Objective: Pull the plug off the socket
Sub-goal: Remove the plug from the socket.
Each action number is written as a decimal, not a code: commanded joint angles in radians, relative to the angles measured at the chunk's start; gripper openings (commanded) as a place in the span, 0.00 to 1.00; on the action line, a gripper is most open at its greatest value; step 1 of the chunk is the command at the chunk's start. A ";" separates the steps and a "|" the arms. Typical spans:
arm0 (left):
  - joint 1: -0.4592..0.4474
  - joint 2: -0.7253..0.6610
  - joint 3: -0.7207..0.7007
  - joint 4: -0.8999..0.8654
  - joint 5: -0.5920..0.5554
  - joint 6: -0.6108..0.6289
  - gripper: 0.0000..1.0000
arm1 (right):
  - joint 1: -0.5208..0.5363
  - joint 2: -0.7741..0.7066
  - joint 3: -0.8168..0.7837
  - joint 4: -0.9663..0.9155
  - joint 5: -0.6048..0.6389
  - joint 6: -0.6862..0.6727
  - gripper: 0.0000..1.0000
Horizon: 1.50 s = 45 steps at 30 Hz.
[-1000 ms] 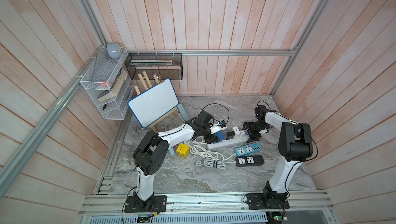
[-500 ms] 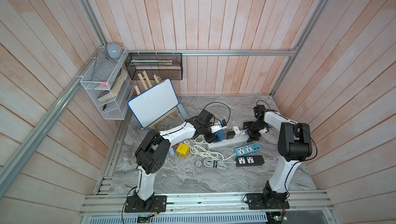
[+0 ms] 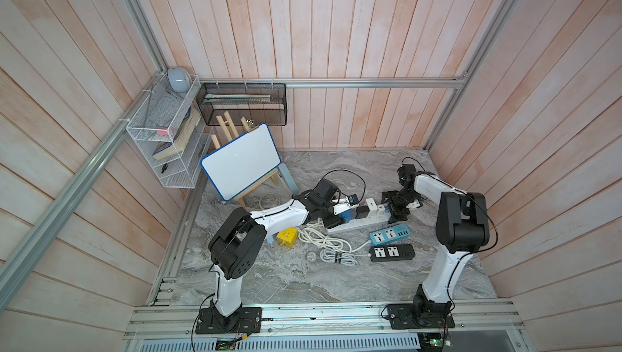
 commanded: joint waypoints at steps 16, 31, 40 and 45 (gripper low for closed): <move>0.049 -0.033 0.110 -0.098 0.047 -0.093 0.00 | 0.002 0.085 -0.025 -0.071 0.102 0.077 0.00; 0.030 -0.019 0.145 -0.132 0.010 -0.079 0.00 | 0.003 0.076 -0.042 -0.067 0.109 0.081 0.00; 0.068 0.018 0.228 -0.259 0.124 -0.116 0.00 | 0.005 0.074 -0.036 -0.065 0.125 0.079 0.00; 0.067 0.024 0.232 -0.273 0.138 -0.122 0.00 | 0.007 0.076 -0.028 -0.069 0.138 0.077 0.00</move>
